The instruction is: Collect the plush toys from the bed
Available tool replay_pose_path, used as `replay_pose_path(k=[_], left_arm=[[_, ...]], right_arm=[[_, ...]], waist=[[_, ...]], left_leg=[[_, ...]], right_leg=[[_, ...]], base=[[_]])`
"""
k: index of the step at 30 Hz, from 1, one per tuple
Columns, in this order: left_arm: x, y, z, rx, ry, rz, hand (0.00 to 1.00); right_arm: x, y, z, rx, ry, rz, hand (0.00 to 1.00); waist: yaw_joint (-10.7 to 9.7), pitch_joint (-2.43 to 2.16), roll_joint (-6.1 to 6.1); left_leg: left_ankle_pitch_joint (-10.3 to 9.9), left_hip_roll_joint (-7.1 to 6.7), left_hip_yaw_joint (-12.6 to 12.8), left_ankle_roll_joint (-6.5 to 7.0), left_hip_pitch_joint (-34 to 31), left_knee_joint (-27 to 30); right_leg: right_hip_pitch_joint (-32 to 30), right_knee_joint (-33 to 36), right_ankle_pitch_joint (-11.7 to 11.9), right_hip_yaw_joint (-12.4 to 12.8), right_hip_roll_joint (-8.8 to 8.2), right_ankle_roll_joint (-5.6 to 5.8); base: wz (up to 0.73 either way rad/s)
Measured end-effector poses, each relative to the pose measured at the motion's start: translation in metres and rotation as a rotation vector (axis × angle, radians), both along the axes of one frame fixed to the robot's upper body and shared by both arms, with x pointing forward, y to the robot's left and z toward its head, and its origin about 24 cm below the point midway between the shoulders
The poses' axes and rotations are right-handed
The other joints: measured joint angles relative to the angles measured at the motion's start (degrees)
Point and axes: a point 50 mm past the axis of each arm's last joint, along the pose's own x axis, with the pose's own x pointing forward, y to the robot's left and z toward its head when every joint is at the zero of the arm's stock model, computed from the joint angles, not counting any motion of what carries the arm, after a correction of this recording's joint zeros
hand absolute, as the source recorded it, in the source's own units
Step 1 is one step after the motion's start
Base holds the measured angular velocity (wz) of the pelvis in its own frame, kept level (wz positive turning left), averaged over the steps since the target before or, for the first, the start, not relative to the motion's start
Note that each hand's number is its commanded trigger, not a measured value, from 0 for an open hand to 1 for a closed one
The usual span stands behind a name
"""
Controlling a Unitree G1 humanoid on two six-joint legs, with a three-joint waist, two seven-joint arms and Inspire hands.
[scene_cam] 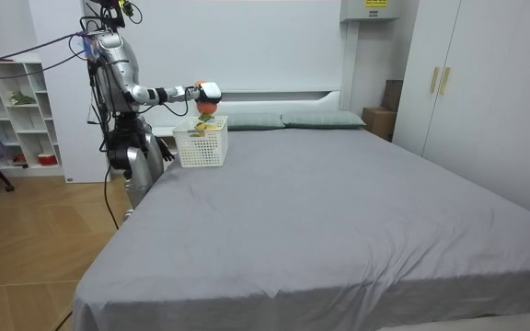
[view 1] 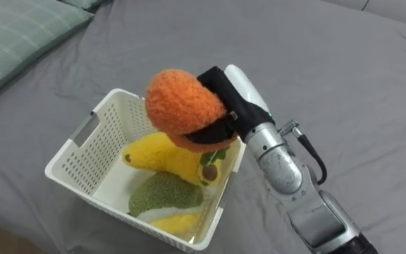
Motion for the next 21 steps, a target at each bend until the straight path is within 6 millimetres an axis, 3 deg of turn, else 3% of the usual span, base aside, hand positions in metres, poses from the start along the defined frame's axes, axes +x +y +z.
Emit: replay_pose_path(k=[10, 21], left_arm=[[0.0, -0.003, -0.001, 0.007, 0.018, -0.026, 0.0], [-0.001, -0.002, -0.001, 0.038, 0.047, -0.09, 0.0]], right_arm=[[-0.003, 0.007, -0.009, -0.027, 0.059, 0.042, 0.0], [-0.006, 0.011, -0.013, -0.051, 0.075, 0.061, 0.0]], waist=[[1.27, -0.01, -0.14], [1.48, 0.07, -1.22]], left_leg=[[0.01, -0.04, -0.04, 0.0, 0.25, 0.05], [0.0, -0.12, -0.53, 0.01, 0.06, 0.49]], right_leg=[[0.15, 0.02, 0.0, -0.58, -0.11, 0.01], [0.41, 0.09, 0.01, -1.32, -0.19, 0.01]], base=[[0.0], [0.01]])
